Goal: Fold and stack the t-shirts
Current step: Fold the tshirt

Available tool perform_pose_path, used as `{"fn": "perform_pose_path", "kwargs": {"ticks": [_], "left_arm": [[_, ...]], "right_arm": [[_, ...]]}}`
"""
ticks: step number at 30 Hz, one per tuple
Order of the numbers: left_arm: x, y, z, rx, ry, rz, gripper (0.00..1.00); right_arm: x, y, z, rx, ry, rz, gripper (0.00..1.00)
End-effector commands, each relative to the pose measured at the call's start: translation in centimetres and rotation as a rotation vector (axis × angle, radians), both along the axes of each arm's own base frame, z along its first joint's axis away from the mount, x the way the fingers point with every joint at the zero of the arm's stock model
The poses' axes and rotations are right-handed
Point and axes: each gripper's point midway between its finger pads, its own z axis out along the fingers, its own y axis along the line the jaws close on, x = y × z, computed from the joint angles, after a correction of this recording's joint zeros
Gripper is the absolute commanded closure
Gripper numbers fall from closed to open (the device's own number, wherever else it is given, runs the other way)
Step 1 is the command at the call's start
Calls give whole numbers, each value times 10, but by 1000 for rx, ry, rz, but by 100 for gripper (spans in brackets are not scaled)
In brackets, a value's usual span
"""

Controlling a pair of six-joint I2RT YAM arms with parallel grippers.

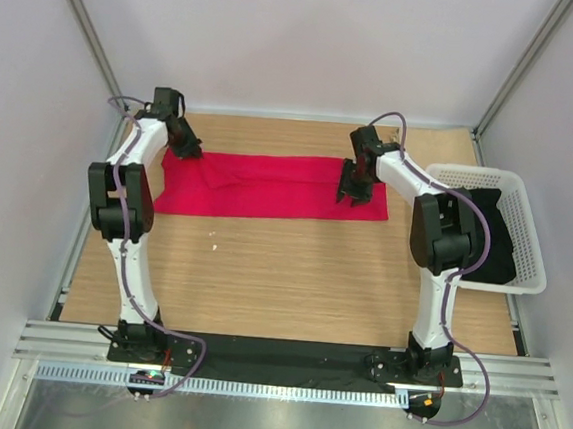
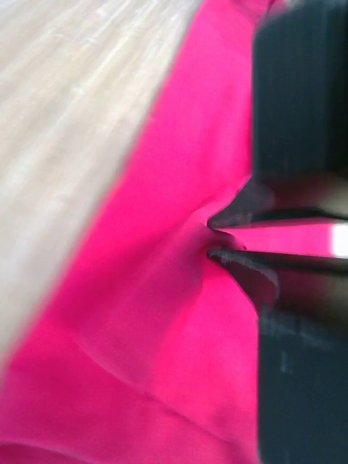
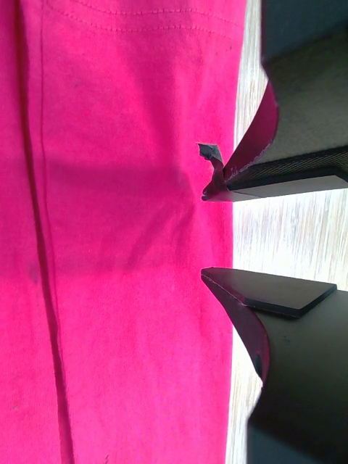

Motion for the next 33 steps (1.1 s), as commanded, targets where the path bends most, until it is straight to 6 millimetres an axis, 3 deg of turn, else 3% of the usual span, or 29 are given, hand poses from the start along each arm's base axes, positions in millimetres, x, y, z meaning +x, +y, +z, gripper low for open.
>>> {"fn": "perform_pose_path", "kwargs": {"ticks": [1,2,3,6,7,9,12,13,16,17,19,24,29,33], "left_arm": [[43,-1,16,11,-116,-40,79],[49,2,21,20,-128,-36,73],[59,6,35,42,-162,-32,60],[59,7,56,54,-186,-40,50],[56,7,68,59,-201,-40,49],[43,13,73,92,-179,-30,46],[12,23,76,136,-131,3,50],[-7,21,66,120,-89,9,51],[-37,15,48,83,-30,23,58],[-60,11,32,65,17,20,58],[-83,8,12,50,70,28,61],[-105,8,-19,57,170,45,61],[-111,13,-41,71,261,88,58],[-118,25,-69,126,366,85,57]], "right_arm": [[-4,-5,27,3,-44,2,52],[-5,-7,28,3,-47,2,52],[-6,-7,28,3,-47,2,52],[-9,-6,26,12,-47,-1,52],[-10,-6,24,13,-42,0,52],[-8,-5,20,18,-38,-2,52],[-4,-5,17,16,-42,3,52],[0,-7,16,5,-48,-2,52],[9,-22,10,-67,-48,-23,51],[11,-29,9,-80,-43,-31,51],[20,-44,7,-120,-48,-49,51],[38,-61,2,-165,-38,-71,51],[30,-75,-10,-197,-3,-97,51],[10,-88,-26,-227,51,-111,51]]}}
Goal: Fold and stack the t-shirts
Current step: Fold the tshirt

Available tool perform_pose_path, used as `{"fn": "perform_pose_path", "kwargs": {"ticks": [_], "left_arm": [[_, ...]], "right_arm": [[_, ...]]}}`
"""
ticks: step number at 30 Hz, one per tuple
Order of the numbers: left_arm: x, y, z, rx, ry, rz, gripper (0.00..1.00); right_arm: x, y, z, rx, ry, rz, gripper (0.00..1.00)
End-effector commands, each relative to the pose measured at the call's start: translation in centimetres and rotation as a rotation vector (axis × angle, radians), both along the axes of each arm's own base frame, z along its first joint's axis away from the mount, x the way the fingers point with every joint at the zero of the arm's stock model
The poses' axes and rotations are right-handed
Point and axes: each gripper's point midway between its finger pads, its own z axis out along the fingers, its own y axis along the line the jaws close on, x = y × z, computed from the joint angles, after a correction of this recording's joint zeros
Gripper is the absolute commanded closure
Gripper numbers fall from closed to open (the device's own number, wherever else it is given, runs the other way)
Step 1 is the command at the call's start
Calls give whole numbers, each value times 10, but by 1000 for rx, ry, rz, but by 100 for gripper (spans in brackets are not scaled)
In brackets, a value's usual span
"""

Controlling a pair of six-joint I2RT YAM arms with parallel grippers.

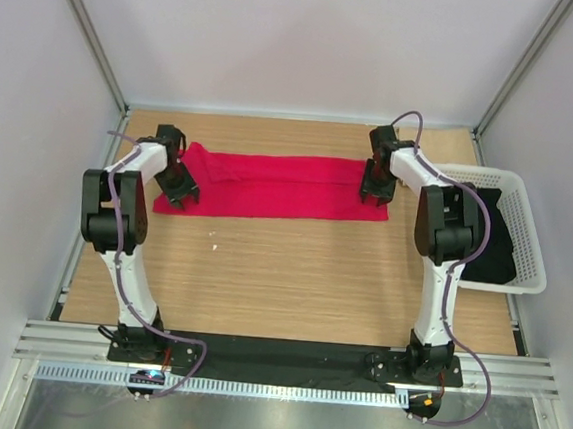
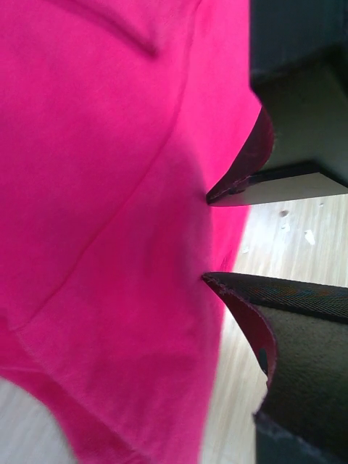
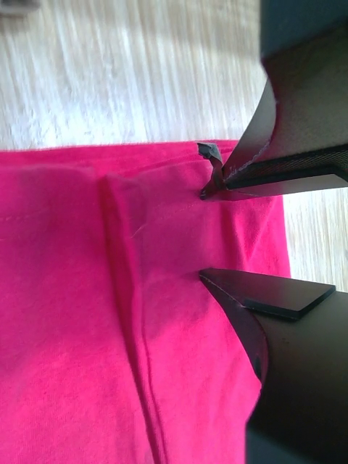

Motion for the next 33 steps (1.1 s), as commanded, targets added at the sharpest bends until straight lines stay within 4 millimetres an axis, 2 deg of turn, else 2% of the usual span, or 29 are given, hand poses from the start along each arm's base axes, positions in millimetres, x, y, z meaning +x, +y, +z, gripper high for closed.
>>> {"fn": "perform_pose_path", "kwargs": {"ticks": [1,4,5,6,8,9,11,12,13,14,15,17,18,20,21,23,25,26,27,28,30,31,33], "left_arm": [[-3,18,-11,72,77,17,57],[-7,31,-18,139,122,-12,56],[-10,34,-19,157,141,-28,56],[-10,36,-18,171,144,-41,56],[-9,44,-17,209,156,-86,56],[-8,45,-17,217,158,-102,56],[-2,47,-17,229,156,-155,56],[1,48,-17,230,155,-175,55],[4,50,-16,236,153,-201,55],[15,47,-18,225,139,-223,55],[18,46,-19,221,140,-238,54],[28,44,-31,211,152,-271,55],[42,43,-27,207,122,-279,54],[58,39,-28,195,91,-291,55],[72,36,-29,190,65,-297,54],[83,35,-30,189,48,-303,54],[100,37,-15,212,15,-276,54],[99,39,-6,219,14,-264,53],[101,39,3,227,-2,-240,53],[100,41,25,244,-38,-221,51],[97,41,47,245,-82,-198,50],[92,39,62,234,-116,-178,48],[87,31,76,199,-149,-171,48]], "right_arm": [[-18,-12,-2,-54,31,-4,51],[-43,-18,-10,-65,71,-15,51],[-50,-18,-12,-66,83,-15,51],[-66,-20,-15,-60,108,-18,50],[-81,-19,-19,-44,127,-18,50],[-98,-20,-19,-41,149,-13,51],[-116,-10,-17,-12,161,5,50],[-138,-8,-25,-10,203,16,50],[-145,2,-15,24,183,27,50],[-159,17,-15,35,195,69,50],[-178,23,-19,51,225,80,50],[-198,53,-13,146,227,104,50],[-218,71,-16,157,244,164,49],[-234,96,-11,197,241,212,47],[-252,120,-8,214,251,300,47],[-262,143,-2,232,234,377,47],[-266,165,11,255,203,458,47],[-263,168,16,262,189,464,47],[-253,176,32,287,140,476,47],[-247,177,40,276,115,480,47],[-231,186,66,286,42,520,47],[-219,181,72,254,8,511,46],[-200,175,87,232,-30,488,45]]}}
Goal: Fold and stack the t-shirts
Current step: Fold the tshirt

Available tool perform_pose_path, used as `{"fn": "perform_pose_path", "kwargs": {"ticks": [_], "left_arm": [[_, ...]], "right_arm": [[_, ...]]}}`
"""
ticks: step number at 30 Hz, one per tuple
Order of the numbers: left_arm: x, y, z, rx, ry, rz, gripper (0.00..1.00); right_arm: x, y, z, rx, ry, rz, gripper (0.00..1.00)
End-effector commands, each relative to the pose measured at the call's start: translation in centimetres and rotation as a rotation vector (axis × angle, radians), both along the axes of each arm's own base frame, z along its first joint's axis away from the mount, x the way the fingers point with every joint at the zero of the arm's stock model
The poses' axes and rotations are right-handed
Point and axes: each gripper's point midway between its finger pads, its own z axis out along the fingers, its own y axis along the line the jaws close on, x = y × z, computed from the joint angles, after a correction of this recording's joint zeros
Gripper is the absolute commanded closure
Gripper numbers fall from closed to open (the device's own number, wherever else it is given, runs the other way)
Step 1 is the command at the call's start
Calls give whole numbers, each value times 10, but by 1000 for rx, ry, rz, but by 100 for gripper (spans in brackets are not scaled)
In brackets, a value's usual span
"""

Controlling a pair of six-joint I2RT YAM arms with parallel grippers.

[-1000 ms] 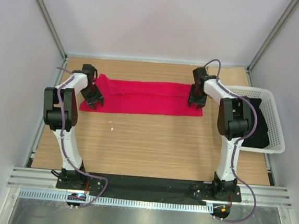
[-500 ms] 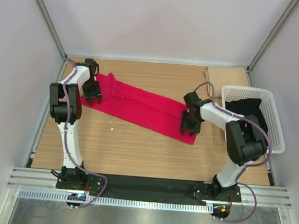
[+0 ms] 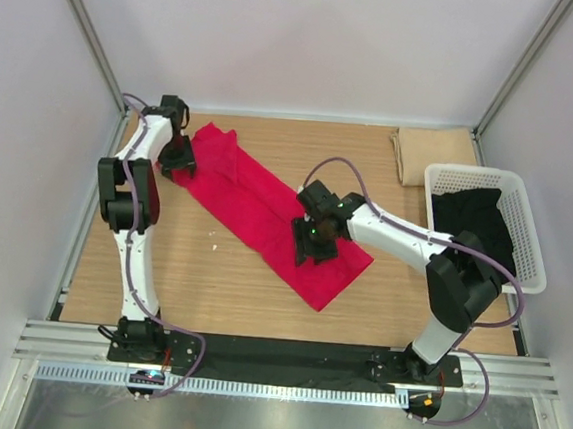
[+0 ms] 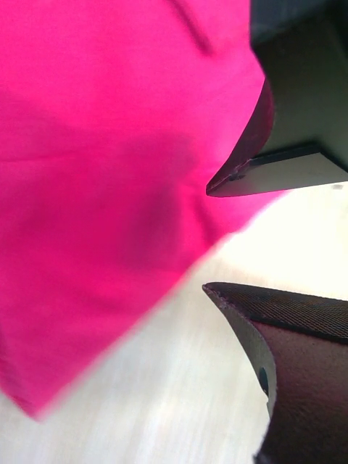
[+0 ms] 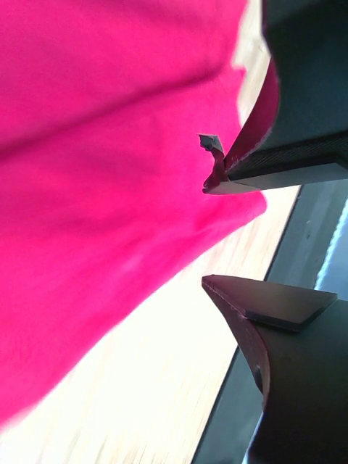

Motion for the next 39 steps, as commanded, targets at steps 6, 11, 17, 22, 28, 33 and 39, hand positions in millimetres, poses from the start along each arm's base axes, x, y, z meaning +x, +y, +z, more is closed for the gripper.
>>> {"fn": "perform_pose_path", "kwargs": {"ticks": [6,11,17,22,28,33,39], "left_arm": [[-26,-70,78,-250,-177,52,48],[-47,-99,51,-273,-138,131,48],[-69,-104,0,-145,21,173,47],[-71,-77,-33,33,126,133,47],[-47,-55,-41,177,152,2,47],[-28,-40,-18,267,111,-126,46],[-51,-70,22,69,-13,-131,39]], "right_arm": [[87,-57,36,26,-104,-176,44],[97,-84,13,-75,-98,-151,43],[79,-100,-17,-142,-53,-160,43],[44,-110,-45,-168,10,-170,43],[-1,-87,-54,-159,61,-123,43],[-49,-30,-42,-23,126,9,43],[-25,-31,10,-21,-36,71,42]]}}
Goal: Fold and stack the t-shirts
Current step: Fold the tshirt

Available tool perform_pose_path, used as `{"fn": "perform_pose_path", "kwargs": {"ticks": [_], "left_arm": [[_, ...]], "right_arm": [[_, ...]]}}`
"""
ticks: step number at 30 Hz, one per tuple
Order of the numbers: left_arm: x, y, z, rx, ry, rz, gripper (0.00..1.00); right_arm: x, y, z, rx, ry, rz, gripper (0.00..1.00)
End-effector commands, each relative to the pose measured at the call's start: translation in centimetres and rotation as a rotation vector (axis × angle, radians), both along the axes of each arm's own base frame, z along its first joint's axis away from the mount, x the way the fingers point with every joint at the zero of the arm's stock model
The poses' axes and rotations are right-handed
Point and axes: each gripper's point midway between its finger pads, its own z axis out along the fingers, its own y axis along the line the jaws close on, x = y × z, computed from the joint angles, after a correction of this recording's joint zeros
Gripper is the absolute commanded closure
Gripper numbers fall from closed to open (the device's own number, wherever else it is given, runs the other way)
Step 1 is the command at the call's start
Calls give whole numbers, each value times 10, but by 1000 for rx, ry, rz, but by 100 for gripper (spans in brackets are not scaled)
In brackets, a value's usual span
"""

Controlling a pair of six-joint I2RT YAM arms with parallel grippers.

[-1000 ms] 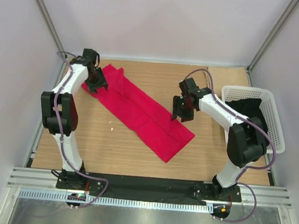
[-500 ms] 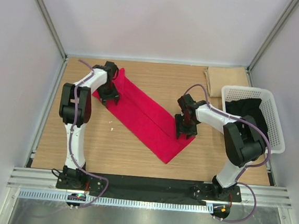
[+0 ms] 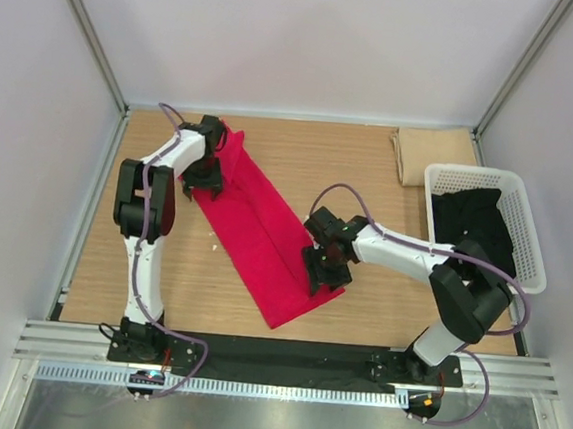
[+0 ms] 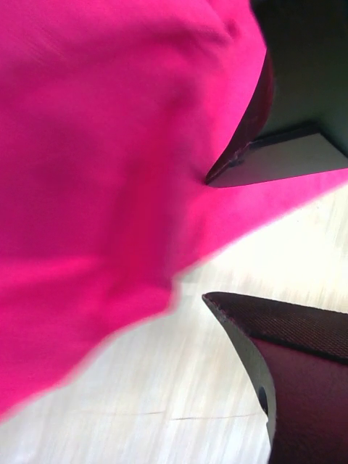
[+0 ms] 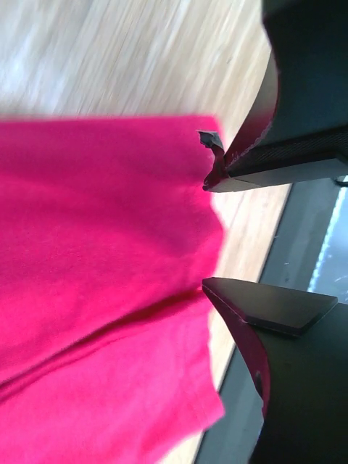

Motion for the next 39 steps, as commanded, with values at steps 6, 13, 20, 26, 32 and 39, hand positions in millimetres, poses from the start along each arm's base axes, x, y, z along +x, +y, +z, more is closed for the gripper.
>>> {"fn": "perform_pose_path", "kwargs": {"ticks": [6,13,20,26,32,39], "left_arm": [[-37,-17,50,-176,-92,2,37],[32,-46,107,-330,-315,-100,38],[134,-74,109,-467,-493,-211,47],[176,-79,89,-489,-563,-286,41],[201,-72,74,-440,-626,-347,38],[215,-77,72,-449,-693,-387,39]], "right_arm": [[59,-13,95,70,-209,-46,40],[97,-37,104,122,-181,-174,39],[112,-52,114,90,-181,-203,39],[113,-71,117,52,-164,-221,39],[103,-88,104,22,-116,-240,39],[100,-92,96,6,-93,-243,39]]}}
